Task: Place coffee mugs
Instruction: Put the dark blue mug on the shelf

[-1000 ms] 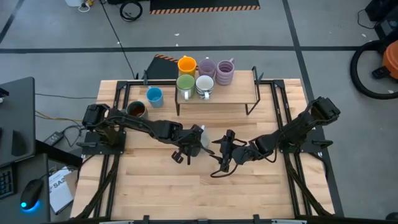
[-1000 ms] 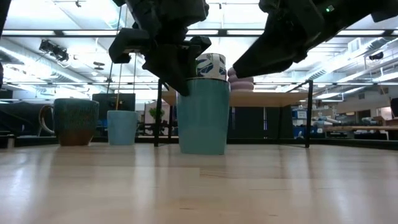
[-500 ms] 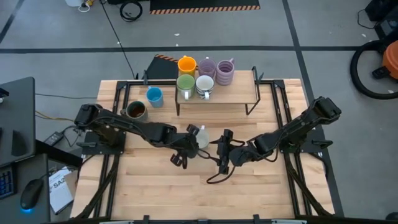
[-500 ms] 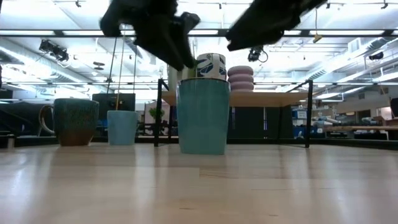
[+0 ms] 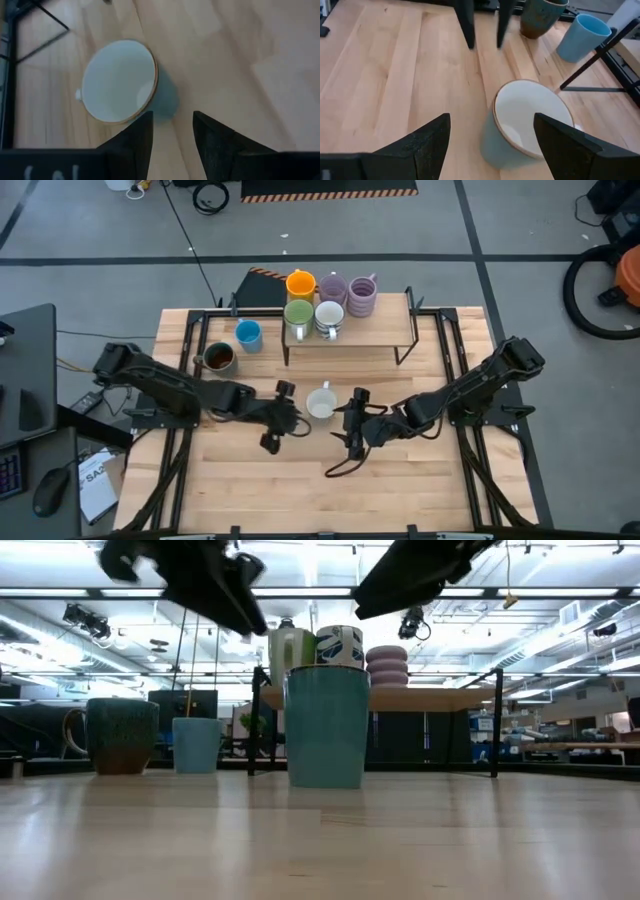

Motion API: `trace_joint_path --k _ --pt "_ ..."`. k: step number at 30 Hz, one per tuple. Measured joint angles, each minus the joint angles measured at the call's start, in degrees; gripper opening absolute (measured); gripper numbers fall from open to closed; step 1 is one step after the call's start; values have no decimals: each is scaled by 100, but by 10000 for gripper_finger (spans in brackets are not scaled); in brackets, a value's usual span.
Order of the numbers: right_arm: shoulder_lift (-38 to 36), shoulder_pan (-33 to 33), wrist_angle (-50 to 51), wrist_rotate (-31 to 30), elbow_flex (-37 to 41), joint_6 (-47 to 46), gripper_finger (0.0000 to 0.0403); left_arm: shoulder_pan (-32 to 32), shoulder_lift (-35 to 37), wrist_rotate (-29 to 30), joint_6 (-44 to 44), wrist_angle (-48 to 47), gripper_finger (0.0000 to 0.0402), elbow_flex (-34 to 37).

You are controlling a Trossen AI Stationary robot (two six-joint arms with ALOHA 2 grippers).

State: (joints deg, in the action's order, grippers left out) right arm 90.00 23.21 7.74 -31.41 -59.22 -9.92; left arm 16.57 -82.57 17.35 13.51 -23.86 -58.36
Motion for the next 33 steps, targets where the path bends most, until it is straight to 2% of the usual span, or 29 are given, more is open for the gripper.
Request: trace_joint_path --k 6,14,16,22,28,33 --pt "361 -248 108 316 -494 265 292 188 917 88 -613 331 146 580" --pt "1262 -585 1297 607 -1652 512 288 441 1787 162 -1336 652 146 1357" --pt "1435 -654 1770 617 -1933 555 279 473 1855 181 -1517 700 146 1407" --pt "1941 -953 2317 1323 -2617 591 243 695 2171 185 -1798 655 146 1642" --pt "1973 -1132 2743 1396 -2676 513 209 917 2289 306 -1973 874 146 1852" --pt "2005 -1236 2869 1785 -2673 414 183 983 2410 490 -2040 1077 146 2103"
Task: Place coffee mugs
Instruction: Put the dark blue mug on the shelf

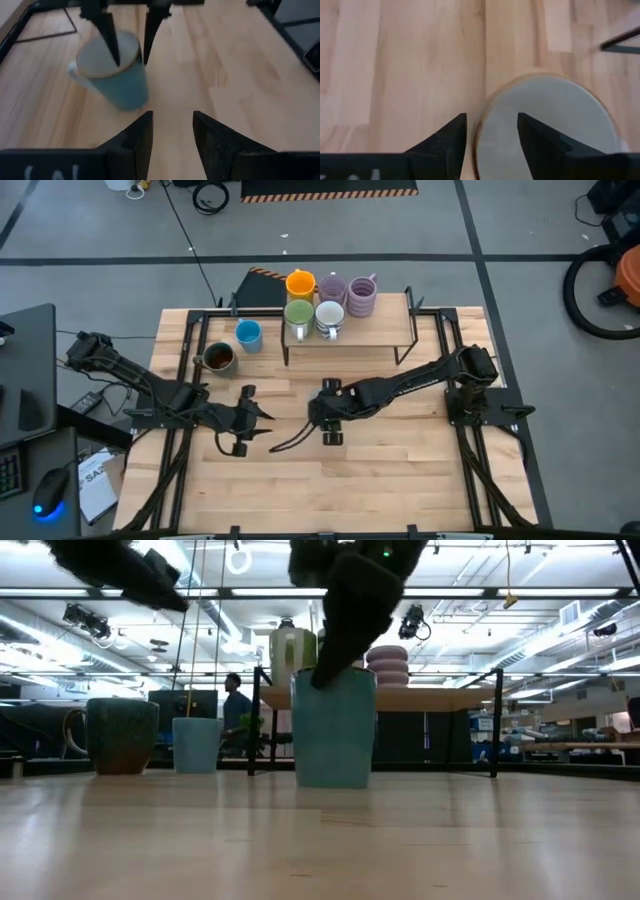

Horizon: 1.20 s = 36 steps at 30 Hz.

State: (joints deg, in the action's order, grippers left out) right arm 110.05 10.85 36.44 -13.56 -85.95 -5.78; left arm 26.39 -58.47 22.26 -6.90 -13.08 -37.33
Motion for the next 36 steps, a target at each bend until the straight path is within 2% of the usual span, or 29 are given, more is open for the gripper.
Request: trace_joint_path --k 14,26,36 --pt "125 -56 292 155 22 -20 127 155 214 91 -299 135 146 126" --pt "20 -61 810 340 24 153 42 155 236 86 -332 251 146 123" --pt "-300 -61 1323 308 26 272 48 155 236 84 -477 258 146 123"
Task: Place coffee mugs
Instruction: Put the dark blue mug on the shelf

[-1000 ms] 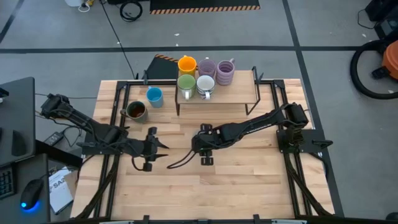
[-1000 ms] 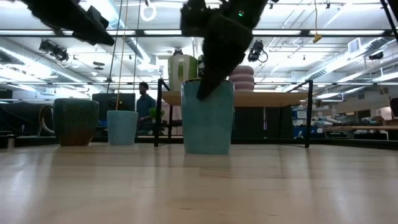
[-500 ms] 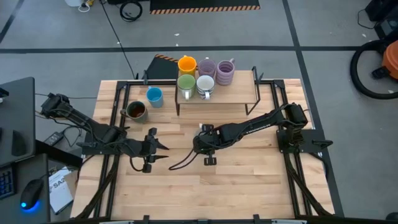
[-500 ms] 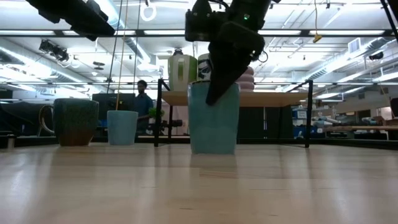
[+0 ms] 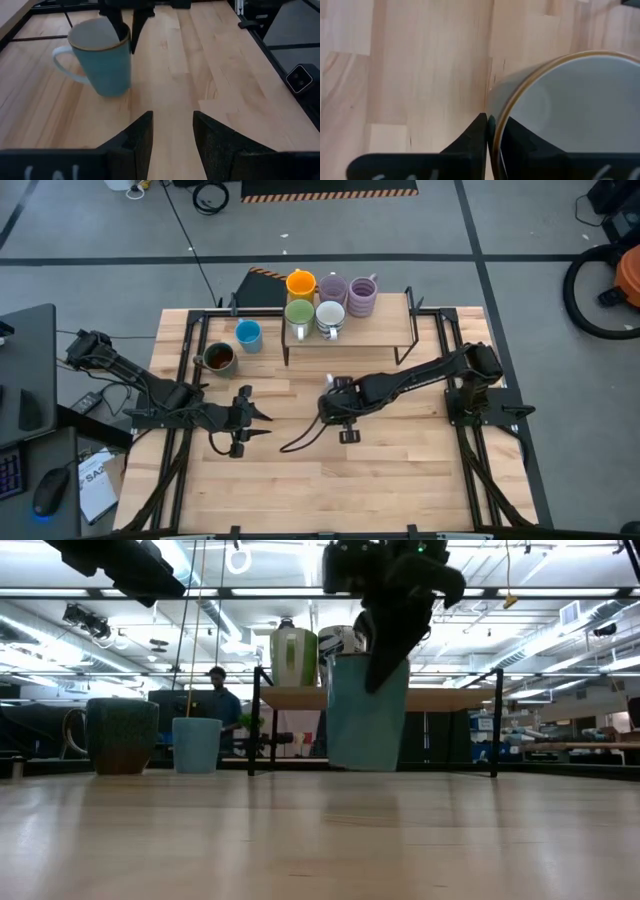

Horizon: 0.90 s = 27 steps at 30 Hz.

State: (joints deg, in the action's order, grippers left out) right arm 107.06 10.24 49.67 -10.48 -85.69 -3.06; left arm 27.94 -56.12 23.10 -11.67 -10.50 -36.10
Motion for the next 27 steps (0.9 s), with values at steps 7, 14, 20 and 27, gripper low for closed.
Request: trace_joint_path --k 7,14,20,27 --pt "-344 0 333 -17 -2 165 43 0 0 -1 -15 -4 146 0" --pt "-872 73 952 29 -2 681 43 0 0 -1 -17 -2 146 0" --pt "-1487 78 1798 262 -2 1127 43 0 -2 -1 16 71 146 -2" --pt "-2237 46 2053 258 -2 563 42 -2 -2 1 78 95 146 -2"
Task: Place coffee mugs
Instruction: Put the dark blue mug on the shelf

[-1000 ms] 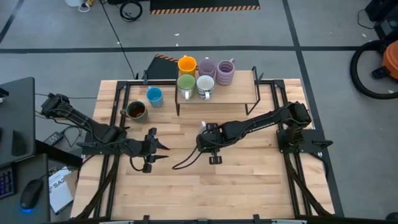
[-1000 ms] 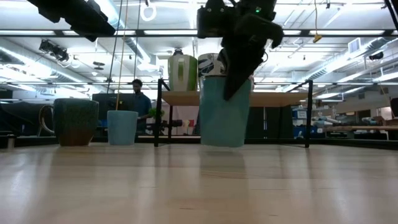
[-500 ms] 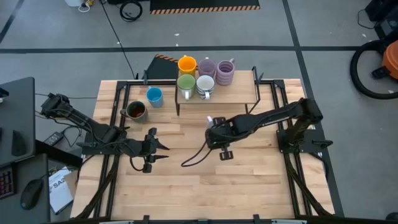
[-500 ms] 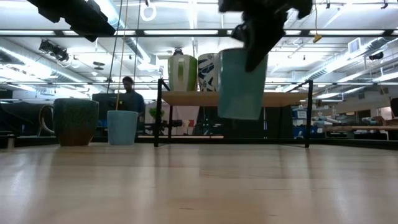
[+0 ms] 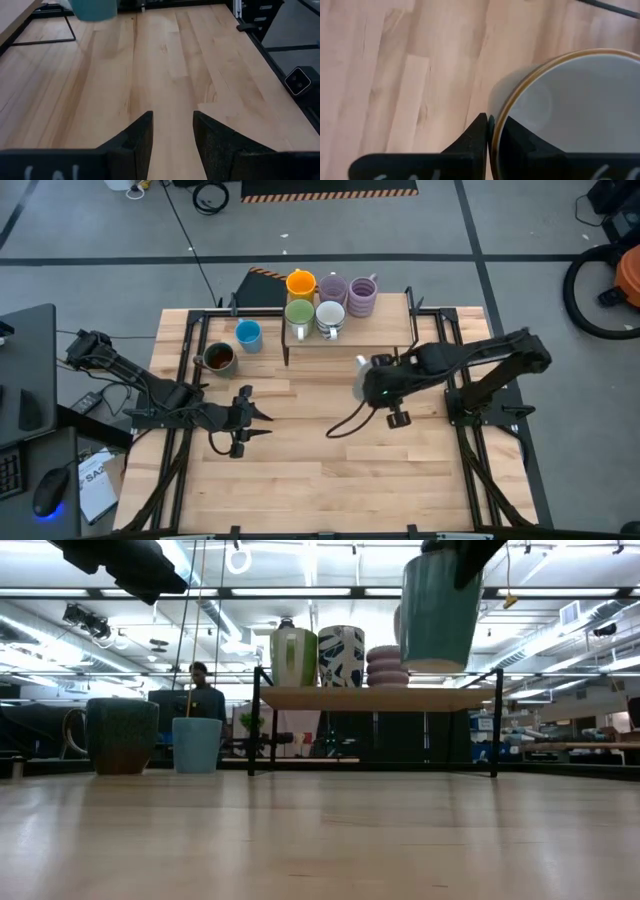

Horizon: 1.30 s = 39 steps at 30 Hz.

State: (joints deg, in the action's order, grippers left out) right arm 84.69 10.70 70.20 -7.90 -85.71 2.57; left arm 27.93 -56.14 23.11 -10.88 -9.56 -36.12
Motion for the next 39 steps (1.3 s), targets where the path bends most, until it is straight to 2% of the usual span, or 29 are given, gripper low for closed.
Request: trace_joint_path --k 7,19,30,39 --pt "-401 -252 286 -526 -57 -285 42 -125 0 18 137 -1 146 -2" --pt "-347 -1476 1323 -551 -918 238 42 -248 -4 18 167 -7 146 -4" --pt "-337 -2787 1554 -67 -1036 1285 42 -248 -4 20 256 -9 146 -4" --pt "-336 -3649 1254 188 -1036 2366 42 -248 -4 20 274 -11 146 -4"
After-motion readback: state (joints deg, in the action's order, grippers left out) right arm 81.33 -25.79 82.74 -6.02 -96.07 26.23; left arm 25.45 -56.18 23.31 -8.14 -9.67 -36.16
